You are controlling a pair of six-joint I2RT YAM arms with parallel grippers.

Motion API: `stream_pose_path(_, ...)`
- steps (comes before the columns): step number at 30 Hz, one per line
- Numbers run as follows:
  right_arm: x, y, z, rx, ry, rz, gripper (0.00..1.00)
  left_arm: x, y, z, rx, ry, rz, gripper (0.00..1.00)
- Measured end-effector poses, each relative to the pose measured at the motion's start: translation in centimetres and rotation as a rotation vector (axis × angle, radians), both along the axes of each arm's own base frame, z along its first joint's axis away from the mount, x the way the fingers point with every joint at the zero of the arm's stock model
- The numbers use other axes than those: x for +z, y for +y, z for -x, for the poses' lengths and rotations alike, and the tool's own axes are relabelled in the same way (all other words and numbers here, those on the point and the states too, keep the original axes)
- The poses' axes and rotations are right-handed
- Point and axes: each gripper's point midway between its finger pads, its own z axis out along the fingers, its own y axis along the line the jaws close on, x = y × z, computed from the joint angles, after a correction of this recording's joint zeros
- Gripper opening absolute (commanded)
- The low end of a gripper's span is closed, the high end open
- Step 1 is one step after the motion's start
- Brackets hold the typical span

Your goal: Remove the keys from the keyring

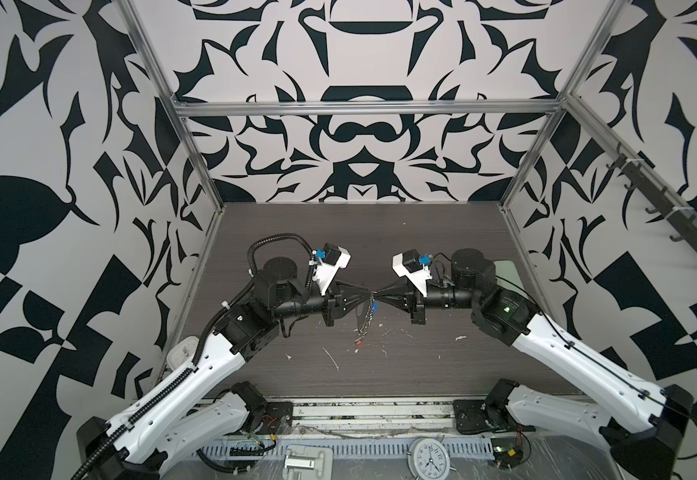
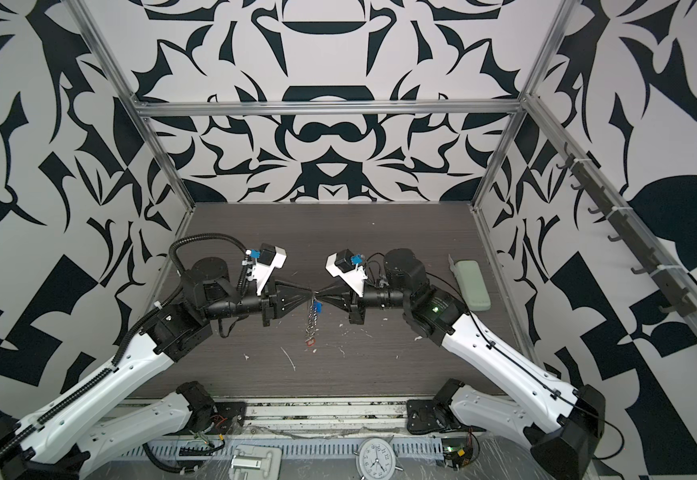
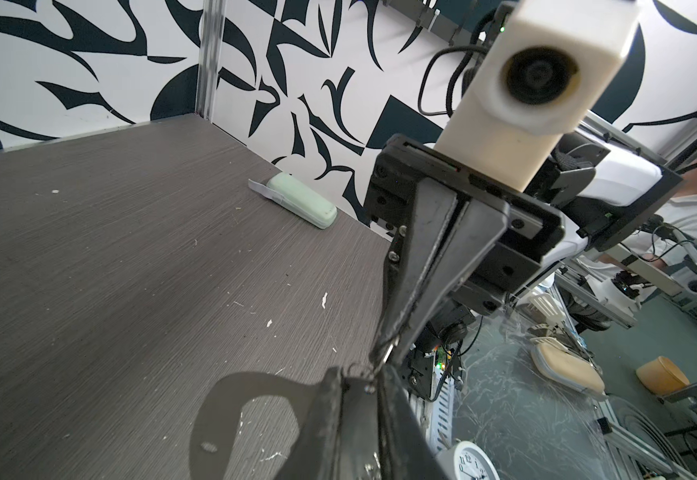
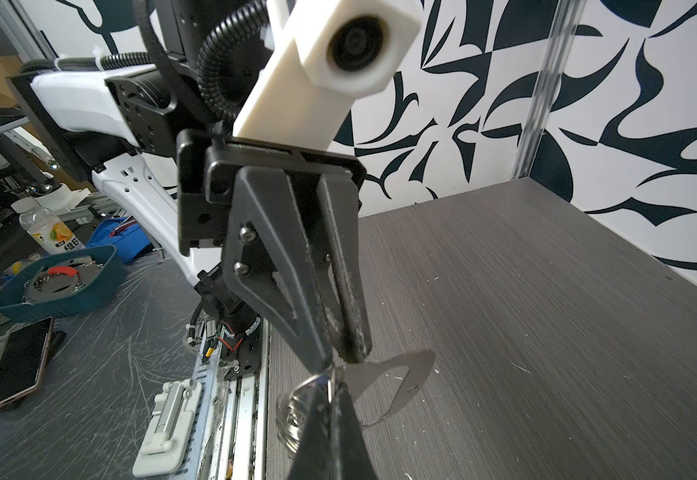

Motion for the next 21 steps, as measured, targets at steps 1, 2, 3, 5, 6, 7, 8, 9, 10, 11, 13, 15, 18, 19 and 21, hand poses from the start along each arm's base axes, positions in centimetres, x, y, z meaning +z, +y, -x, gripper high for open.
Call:
stream_pose_path(1, -0.01, 0.01, 0.01, 0.0, 0.002, 0.0, 0.0, 0.01, -0.01, 0.02, -0.002, 0.0, 0.0, 0.17)
stream_pose_path(2, -0.03, 0.02, 0.0, 0.001, 0.004, 0.0, 0.0, -0.01, -0.02, 0.02, -0.002, 0.001, 0.0, 0.19)
stream_pose_path(3, -0.04, 0.02, -0.01, 0.0, 0.005, 0.0, 0.0, -0.01, -0.03, 0.04, -0.003, 0.003, 0.001, 0.2)
stream_pose_path(5, -0.06, 0.02, -0.02, -0.001, 0.009, 0.001, 0.0, -0.04, -0.14, 0.03, -0.008, 0.006, 0.002, 0.21)
stream_pose_path(6, -0.07, 0.01, -0.03, -0.002, 0.013, 0.001, 0.0, -0.07, -0.19, 0.01, -0.009, 0.008, 0.002, 0.22)
stream_pose_path(7, -0.09, 0.01, -0.06, -0.003, 0.017, 0.001, 0.0, -0.1, -0.25, -0.02, -0.011, 0.01, 0.002, 0.23)
stream_pose_path(8, -0.12, 0.01, -0.1, -0.005, 0.021, 0.001, 0.0, -0.13, -0.31, -0.06, -0.012, 0.011, 0.002, 0.23)
stream_pose_path(9, -0.2, 0.02, -0.18, -0.007, 0.027, 0.003, 0.0, -0.18, -0.36, -0.13, -0.012, 0.014, 0.001, 0.23)
stream_pose_path(10, -0.26, 0.01, -0.28, -0.01, 0.031, 0.004, 0.0, -0.24, -0.38, -0.19, -0.011, 0.016, 0.0, 0.23)
stream_pose_path(11, -0.34, 0.04, -0.33, -0.01, 0.036, 0.005, 0.0, -0.32, -0.39, -0.27, -0.01, 0.019, -0.002, 0.22)
stream_pose_path(13, -0.47, 0.11, -0.42, -0.011, 0.044, 0.007, 0.0, -0.41, -0.39, -0.37, -0.008, 0.022, -0.004, 0.22)
stream_pose_path(15, -0.55, 0.23, -0.39, -0.003, 0.056, 0.005, 0.0, -0.44, -0.38, -0.4, -0.007, 0.023, -0.004, 0.23)
stream_pose_path(18, -0.52, 0.37, -0.46, 0.003, 0.072, 0.003, 0.0, -0.44, -0.31, -0.46, -0.003, 0.022, -0.006, 0.23)
stream_pose_path(19, -0.49, 0.38, -0.47, 0.005, 0.076, 0.003, 0.0, -0.41, -0.27, -0.49, -0.001, 0.023, -0.007, 0.23)
stream_pose_path(21, -0.32, 0.46, -0.43, 0.013, 0.086, 0.003, 0.0, -0.24, -0.13, -0.41, 0.002, 0.017, -0.01, 0.22)
